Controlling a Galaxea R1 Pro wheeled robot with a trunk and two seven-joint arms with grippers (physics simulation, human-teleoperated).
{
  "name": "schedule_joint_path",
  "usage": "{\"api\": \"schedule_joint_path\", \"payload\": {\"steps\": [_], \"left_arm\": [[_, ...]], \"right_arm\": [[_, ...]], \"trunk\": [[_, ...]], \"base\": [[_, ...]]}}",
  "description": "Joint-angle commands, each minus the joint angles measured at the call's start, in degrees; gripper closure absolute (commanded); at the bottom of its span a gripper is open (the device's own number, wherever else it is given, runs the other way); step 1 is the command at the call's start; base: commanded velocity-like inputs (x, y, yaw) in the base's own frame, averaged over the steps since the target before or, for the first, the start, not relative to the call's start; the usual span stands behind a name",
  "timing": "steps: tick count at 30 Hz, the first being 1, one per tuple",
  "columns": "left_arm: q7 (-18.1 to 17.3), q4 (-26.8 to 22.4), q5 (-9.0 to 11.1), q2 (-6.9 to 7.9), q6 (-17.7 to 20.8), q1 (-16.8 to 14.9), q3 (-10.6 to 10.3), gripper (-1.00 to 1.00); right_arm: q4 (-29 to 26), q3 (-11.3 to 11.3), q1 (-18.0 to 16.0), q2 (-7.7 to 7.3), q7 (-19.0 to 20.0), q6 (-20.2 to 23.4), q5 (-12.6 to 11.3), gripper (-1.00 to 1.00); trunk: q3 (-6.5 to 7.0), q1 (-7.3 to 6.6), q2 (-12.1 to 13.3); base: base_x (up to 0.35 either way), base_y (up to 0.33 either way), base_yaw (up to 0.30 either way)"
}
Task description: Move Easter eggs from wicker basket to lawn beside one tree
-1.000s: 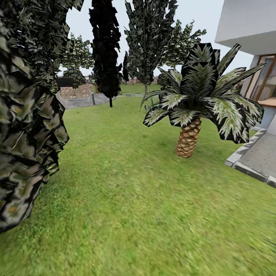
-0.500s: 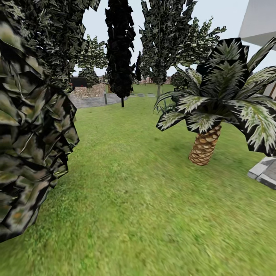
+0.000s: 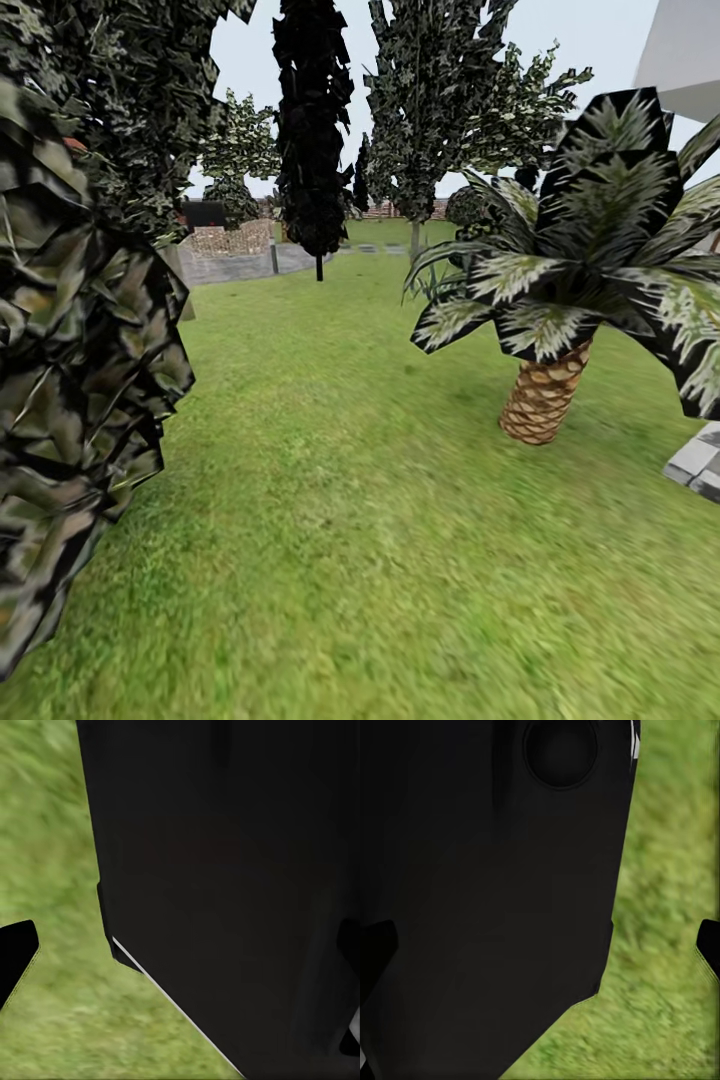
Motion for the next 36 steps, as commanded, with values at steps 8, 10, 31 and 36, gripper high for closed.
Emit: {"api": "schedule_joint_path", "payload": {"steps": [8, 10, 31, 36], "left_arm": [[-0.2, -0.1, -0.1, 0.03, 0.1, 0.0, 0.0, -1.0], [-0.2, -0.1, -0.1, 0.03, 0.0, 0.0, 0.0, -1.0], [-0.2, -0.1, -0.1, 0.03, 0.1, 0.0, 0.0, -1.0], [-0.2, -0.1, -0.1, 0.03, 0.1, 0.0, 0.0, -1.0]], "right_arm": [[0.2, 0.1, -0.1, -0.01, 0.1, -0.2, 0.2, -1.0], [0.2, 0.0, -0.1, -0.01, 0.1, -0.2, 0.2, -1.0], [0.2, 0.1, -0.1, -0.01, 0.1, -0.2, 0.2, -1.0], [0.2, 0.1, -0.1, -0.01, 0.1, -0.2, 0.2, -1.0]], "trunk": [[-0.04, 0.03, 0.0], [-0.04, 0.03, 0.0], [-0.04, 0.03, 0.0], [-0.04, 0.03, 0.0]], "base": [[0.337, 0.0, 0.0], [0.337, 0.0, 0.0], [0.337, 0.0, 0.0], [0.337, 0.0, 0.0]]}}
